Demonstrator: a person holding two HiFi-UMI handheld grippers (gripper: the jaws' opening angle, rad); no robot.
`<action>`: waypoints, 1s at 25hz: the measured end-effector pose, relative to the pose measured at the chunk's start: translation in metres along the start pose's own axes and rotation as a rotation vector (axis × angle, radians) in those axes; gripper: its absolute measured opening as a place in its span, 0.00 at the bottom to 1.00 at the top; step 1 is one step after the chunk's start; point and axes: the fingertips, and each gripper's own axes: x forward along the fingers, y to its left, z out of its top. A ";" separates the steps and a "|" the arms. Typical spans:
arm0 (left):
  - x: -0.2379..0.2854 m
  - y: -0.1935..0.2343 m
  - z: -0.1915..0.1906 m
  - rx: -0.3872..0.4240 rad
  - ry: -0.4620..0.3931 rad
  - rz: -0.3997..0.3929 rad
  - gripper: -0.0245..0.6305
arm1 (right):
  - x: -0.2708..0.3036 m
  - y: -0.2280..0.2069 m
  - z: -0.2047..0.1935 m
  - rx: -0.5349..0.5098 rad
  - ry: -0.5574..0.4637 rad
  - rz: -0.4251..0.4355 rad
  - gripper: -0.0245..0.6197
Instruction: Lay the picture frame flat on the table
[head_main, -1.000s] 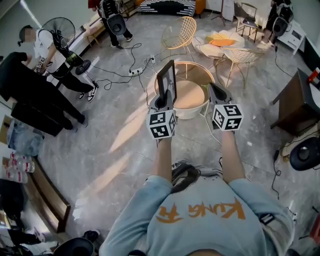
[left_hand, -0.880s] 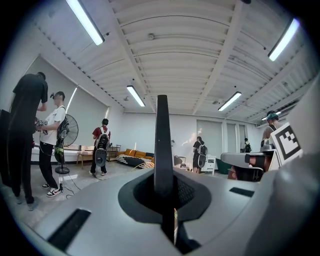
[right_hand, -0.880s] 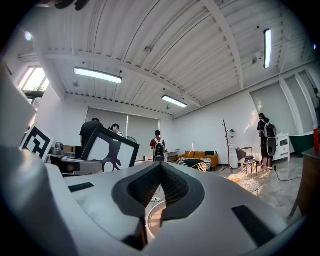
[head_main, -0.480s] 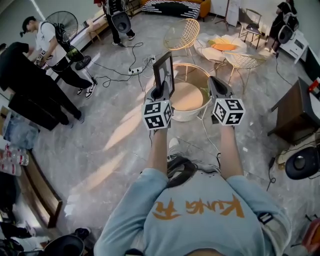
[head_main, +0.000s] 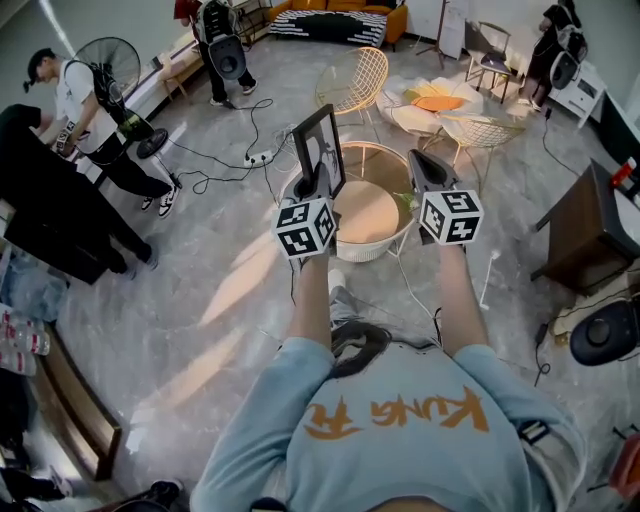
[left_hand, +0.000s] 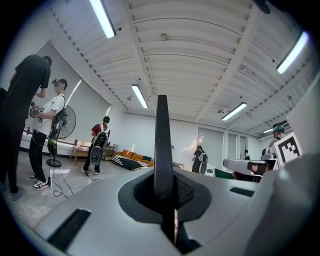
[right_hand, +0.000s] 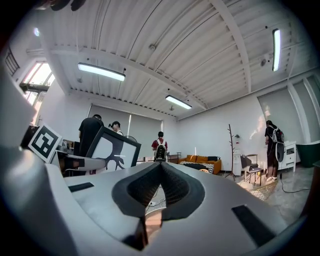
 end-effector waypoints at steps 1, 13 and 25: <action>0.009 0.005 -0.002 -0.005 0.005 -0.002 0.08 | 0.009 -0.002 -0.003 0.000 0.006 -0.001 0.03; 0.143 0.086 -0.052 -0.094 0.141 -0.013 0.08 | 0.143 -0.039 -0.061 0.031 0.135 -0.040 0.03; 0.278 0.154 -0.131 -0.153 0.361 -0.038 0.08 | 0.285 -0.093 -0.129 0.097 0.308 -0.098 0.03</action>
